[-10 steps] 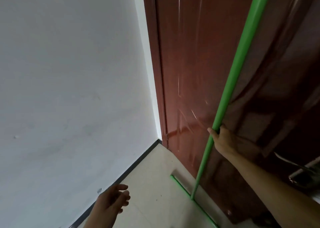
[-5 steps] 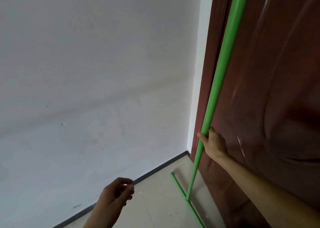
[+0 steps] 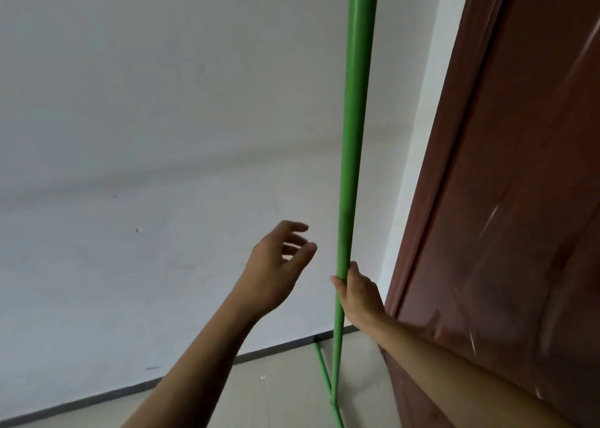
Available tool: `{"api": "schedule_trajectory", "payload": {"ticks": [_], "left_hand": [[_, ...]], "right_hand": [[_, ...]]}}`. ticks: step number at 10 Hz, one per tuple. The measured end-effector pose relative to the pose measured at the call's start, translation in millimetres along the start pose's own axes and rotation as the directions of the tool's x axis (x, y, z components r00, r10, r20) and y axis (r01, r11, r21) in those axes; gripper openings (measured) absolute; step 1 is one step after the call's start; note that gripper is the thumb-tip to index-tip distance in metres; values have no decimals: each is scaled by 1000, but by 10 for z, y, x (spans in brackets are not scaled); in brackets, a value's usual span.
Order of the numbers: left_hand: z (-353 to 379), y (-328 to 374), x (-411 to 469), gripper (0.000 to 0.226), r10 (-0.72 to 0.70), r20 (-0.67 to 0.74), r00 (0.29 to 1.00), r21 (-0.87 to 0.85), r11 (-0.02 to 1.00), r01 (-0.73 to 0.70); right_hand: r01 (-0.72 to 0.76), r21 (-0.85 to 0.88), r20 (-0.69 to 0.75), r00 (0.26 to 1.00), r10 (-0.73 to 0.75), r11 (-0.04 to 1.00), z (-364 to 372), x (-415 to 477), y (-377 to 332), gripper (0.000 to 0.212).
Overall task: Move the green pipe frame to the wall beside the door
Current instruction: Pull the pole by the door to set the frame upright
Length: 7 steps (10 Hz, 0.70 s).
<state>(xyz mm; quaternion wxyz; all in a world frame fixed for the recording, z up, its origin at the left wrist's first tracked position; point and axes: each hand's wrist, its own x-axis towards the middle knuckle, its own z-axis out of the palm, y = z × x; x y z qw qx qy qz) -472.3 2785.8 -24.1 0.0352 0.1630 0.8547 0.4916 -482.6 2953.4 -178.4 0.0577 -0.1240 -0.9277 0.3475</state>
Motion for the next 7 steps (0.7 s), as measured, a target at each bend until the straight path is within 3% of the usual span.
{"api": "schedule_trajectory", "payload": {"ticks": [1, 3, 5, 6, 7], "left_hand": [[159, 372, 401, 50, 98, -10, 995, -19, 995, -98], [371, 631, 804, 26, 156, -118, 981, 156, 978, -137], [371, 559, 659, 27, 235, -94, 968, 158, 963, -218], [269, 540, 612, 26, 231, -53, 971, 144, 964, -222], [63, 251, 440, 28, 186, -5, 982, 155, 971, -183]], "right_hand": [[30, -46, 39, 999, -29, 998, -9, 109, -40, 32], [29, -128, 77, 997, -19, 991, -32, 128, -13, 48], [20, -190, 105, 995, 0, 981, -83, 30, 1, 52], [12, -203, 235, 971, 37, 979, -173, 16, -60, 40], [73, -233, 354, 935, 15, 970, -613, 73, -183, 42]]}}
